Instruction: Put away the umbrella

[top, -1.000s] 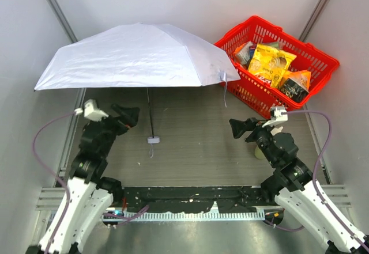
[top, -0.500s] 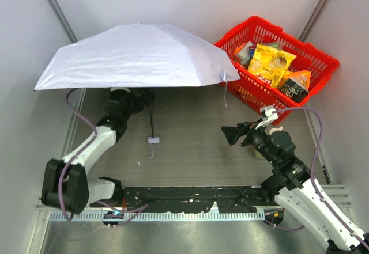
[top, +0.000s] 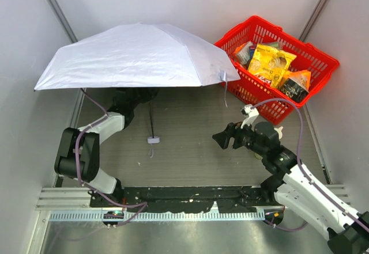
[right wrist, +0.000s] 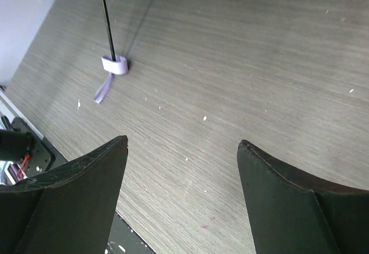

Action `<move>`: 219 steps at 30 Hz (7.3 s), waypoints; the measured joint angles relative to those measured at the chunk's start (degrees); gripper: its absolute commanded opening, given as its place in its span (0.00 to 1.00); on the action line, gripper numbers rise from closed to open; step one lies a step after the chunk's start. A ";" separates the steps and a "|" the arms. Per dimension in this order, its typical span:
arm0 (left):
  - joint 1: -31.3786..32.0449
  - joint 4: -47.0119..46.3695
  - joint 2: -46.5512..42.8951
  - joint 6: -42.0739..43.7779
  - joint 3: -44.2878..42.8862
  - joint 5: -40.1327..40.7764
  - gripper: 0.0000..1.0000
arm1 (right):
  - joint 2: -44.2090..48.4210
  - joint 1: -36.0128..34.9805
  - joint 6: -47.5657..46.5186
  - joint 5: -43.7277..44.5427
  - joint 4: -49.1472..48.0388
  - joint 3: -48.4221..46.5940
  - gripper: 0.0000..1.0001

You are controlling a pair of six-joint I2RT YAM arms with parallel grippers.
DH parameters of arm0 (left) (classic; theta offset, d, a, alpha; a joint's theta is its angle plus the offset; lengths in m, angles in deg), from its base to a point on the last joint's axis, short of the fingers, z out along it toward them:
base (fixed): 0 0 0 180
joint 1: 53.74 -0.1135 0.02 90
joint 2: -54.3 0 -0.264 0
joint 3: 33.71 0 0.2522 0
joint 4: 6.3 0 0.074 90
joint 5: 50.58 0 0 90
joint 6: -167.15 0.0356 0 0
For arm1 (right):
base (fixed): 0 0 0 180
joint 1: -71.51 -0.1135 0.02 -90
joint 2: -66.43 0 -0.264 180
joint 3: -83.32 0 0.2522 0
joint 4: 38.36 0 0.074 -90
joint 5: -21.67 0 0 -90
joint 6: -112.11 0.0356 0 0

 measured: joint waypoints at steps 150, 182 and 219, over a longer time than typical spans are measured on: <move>-4.02 -5.31 -8.04 -32.89 -23.93 13.84 0.42 | -40.02 -27.78 7.82 16.81 -24.68 -33.97 0.01; -0.39 2.16 -25.18 -38.12 -6.62 9.86 0.00 | -48.89 -31.06 -4.72 18.93 -15.78 -37.73 0.01; 25.86 15.41 -45.51 -24.20 14.01 11.69 0.70 | -48.43 -17.59 -5.88 16.94 -28.24 -35.15 0.01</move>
